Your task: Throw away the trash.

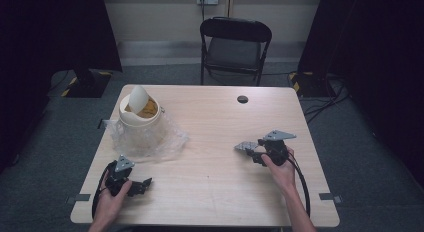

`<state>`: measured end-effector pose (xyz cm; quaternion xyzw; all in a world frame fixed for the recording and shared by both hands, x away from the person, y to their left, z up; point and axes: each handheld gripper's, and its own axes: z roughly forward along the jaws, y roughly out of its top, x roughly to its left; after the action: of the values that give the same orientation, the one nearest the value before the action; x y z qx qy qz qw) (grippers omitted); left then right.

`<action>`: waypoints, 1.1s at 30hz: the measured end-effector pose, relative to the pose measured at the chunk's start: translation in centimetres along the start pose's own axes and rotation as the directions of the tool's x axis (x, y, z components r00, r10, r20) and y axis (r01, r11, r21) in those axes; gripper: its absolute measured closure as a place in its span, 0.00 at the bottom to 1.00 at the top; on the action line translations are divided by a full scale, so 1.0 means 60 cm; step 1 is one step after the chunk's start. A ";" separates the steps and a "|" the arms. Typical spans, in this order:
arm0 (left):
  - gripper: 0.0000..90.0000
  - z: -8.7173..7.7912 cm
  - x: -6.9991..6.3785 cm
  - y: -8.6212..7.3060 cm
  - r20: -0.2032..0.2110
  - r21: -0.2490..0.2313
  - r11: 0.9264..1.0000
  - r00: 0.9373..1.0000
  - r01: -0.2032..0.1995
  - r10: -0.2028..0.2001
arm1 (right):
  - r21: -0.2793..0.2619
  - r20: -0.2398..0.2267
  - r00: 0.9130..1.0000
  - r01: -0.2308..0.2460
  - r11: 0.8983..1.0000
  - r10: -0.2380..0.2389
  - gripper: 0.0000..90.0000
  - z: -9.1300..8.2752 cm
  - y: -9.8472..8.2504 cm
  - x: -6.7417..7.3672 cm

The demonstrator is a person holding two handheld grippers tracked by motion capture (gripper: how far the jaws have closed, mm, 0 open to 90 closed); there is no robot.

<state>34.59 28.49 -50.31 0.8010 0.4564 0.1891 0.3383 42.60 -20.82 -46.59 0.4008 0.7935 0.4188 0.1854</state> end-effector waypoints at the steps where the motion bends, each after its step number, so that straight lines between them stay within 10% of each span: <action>1: 0.00 0.000 0.000 0.000 0.001 0.001 1.000 1.000 -0.001 0.001 | -0.009 -0.007 1.000 0.004 1.000 -0.004 0.38 0.000 0.007 0.003; 33: 0.00 0.000 0.000 0.000 0.002 0.001 1.000 1.000 0.000 0.000 | -0.055 -0.095 0.995 0.028 0.998 -0.033 0.38 0.029 0.107 0.052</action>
<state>34.59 28.49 -50.31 0.8013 0.4562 0.1882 0.3382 44.85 -15.35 -42.24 0.3632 0.7958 0.4558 0.1643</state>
